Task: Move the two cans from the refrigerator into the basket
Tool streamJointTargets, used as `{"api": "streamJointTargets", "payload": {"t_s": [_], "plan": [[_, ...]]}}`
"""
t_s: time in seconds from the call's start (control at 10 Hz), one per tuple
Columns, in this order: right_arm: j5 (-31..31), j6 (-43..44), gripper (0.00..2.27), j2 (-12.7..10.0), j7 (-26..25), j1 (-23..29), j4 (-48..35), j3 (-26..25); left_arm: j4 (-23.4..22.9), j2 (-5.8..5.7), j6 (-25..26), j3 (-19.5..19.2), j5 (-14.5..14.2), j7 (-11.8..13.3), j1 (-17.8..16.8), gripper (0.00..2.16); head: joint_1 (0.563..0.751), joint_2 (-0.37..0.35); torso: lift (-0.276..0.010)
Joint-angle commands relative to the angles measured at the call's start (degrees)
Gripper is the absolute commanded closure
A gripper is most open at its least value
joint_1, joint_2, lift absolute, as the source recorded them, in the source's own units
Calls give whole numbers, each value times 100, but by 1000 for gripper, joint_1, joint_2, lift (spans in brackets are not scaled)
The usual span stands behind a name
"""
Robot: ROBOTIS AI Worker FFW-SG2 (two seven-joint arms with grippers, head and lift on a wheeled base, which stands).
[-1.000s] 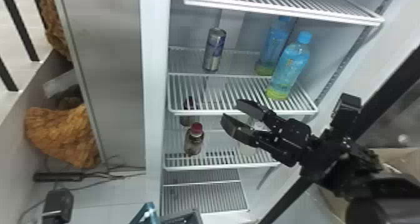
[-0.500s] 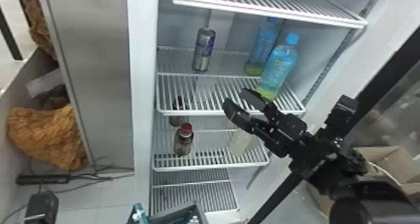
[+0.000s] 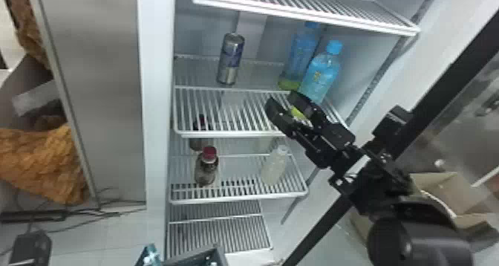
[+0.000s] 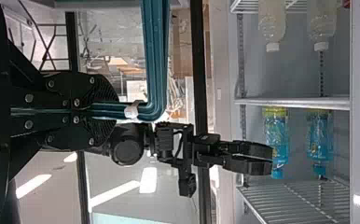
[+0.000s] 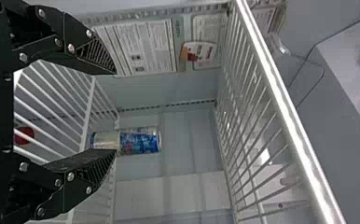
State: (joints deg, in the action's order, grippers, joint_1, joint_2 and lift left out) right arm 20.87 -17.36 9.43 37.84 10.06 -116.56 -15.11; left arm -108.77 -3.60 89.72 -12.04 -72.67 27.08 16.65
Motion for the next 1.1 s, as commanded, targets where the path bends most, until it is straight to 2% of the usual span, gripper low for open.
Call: {"api": "streamJointTargets", "payload": {"t_s": [0.0, 0.2, 0.5, 0.8, 1.0], "plan": [[-88, 63, 458, -3, -84, -247, 287, 60, 0, -9, 31, 4, 0, -1, -6, 1197, 695, -325, -35], [-202, 119, 449, -3, -171, -669, 793, 197, 0, -18, 31, 16, 12, -1, -20, 1197, 695, -325, -35], [-282, 190, 84, -3, -382, -1161, 1384, 562, 0, -27, 31, 16, 12, -10, -20, 1197, 695, -305, -35], [-339, 583, 104, -3, -611, -1738, 2003, 974, 0, -36, 31, 27, 12, -10, -34, 1197, 695, -267, -35], [-625, 527, 104, -12, -857, -1921, 2003, 1054, 14, -44, 31, 27, 12, -10, -34, 1197, 695, -249, -35]]}}
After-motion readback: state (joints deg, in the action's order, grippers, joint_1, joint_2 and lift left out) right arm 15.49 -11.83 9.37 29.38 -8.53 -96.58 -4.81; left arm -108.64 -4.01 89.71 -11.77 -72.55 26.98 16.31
